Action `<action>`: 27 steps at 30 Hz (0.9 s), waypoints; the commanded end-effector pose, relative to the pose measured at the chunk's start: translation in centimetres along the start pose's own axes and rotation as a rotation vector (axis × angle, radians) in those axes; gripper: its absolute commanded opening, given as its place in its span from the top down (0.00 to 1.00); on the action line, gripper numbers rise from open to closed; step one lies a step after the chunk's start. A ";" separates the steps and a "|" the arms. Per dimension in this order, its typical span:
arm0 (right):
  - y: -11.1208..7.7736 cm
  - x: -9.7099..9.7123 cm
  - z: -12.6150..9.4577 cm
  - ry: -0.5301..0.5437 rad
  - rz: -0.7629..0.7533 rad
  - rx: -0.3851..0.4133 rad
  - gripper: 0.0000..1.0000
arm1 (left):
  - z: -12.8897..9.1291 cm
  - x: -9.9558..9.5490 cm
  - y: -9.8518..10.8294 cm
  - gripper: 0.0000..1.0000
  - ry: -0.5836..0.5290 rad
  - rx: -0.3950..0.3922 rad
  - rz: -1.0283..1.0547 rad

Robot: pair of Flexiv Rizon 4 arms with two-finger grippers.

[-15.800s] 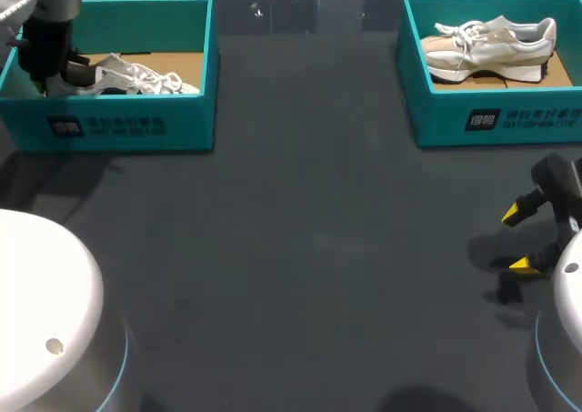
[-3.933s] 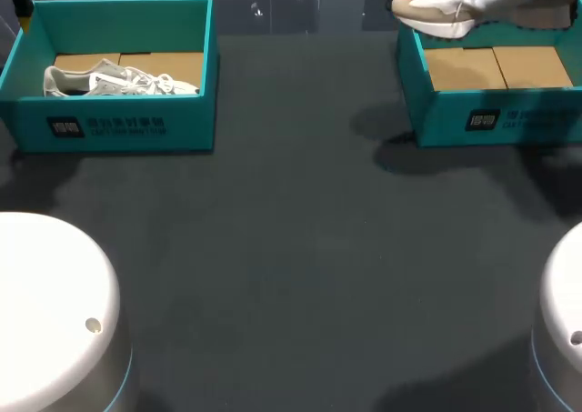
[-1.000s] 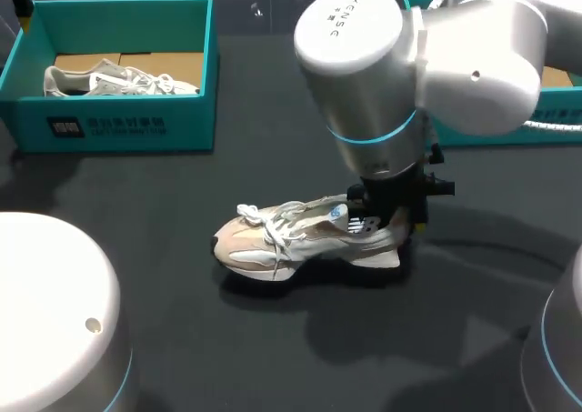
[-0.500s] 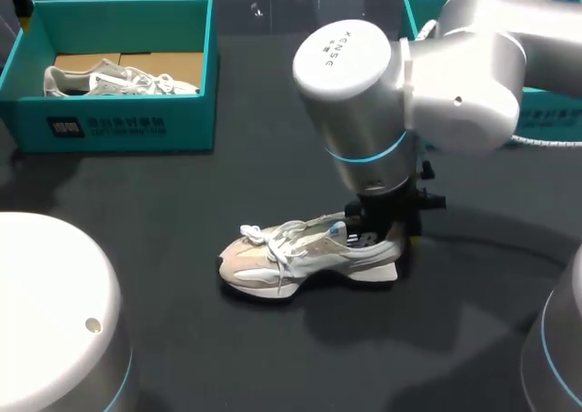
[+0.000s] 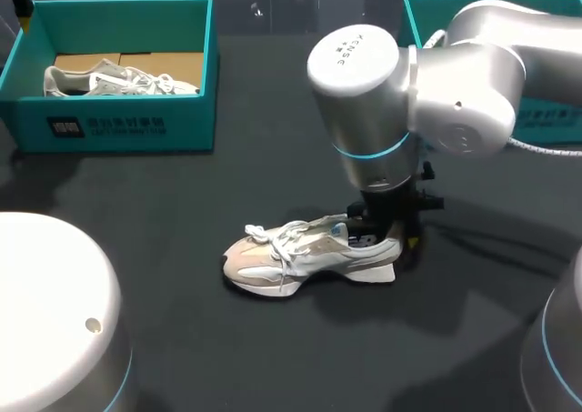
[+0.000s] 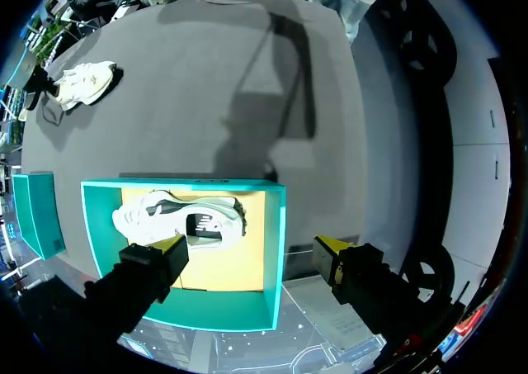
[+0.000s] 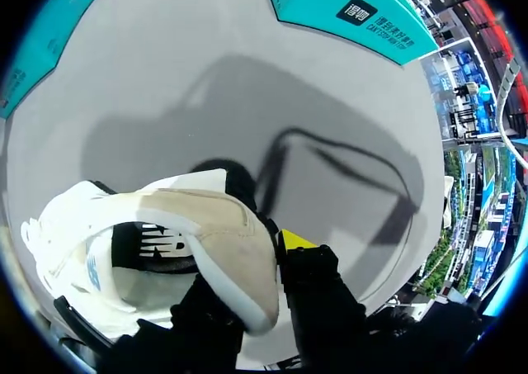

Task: Take the shoe out of the shoebox, open the shoe tongue, remove and reinsert the insole, then place the shoe into the shoebox

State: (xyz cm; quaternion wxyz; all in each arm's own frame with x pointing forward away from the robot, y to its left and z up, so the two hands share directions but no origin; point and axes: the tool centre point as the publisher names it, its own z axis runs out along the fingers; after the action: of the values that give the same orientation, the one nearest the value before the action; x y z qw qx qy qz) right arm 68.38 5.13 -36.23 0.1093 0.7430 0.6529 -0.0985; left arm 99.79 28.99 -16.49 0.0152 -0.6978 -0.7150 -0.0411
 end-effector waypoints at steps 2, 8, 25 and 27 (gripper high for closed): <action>-0.1 -0.1 1.0 0.012 0.008 0.014 1.00 | -0.1 0.0 0.0 0.00 0.002 0.001 0.001; -0.4 -0.2 1.7 0.024 0.013 0.022 1.00 | -0.1 0.0 0.0 0.00 0.002 0.001 0.001; -0.4 -0.3 1.9 0.064 -0.007 0.038 0.29 | -0.1 0.0 0.0 0.00 0.002 0.001 0.001; -0.6 -0.3 1.3 0.080 -0.019 0.031 0.00 | -0.1 0.0 0.0 0.00 0.002 0.001 0.001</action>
State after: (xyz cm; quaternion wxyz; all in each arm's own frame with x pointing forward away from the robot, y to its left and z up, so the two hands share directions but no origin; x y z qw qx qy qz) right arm 68.14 5.05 -37.96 0.0730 0.7429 0.6595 -0.0889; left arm 99.79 28.99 -16.49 0.0152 -0.6978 -0.7150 -0.0411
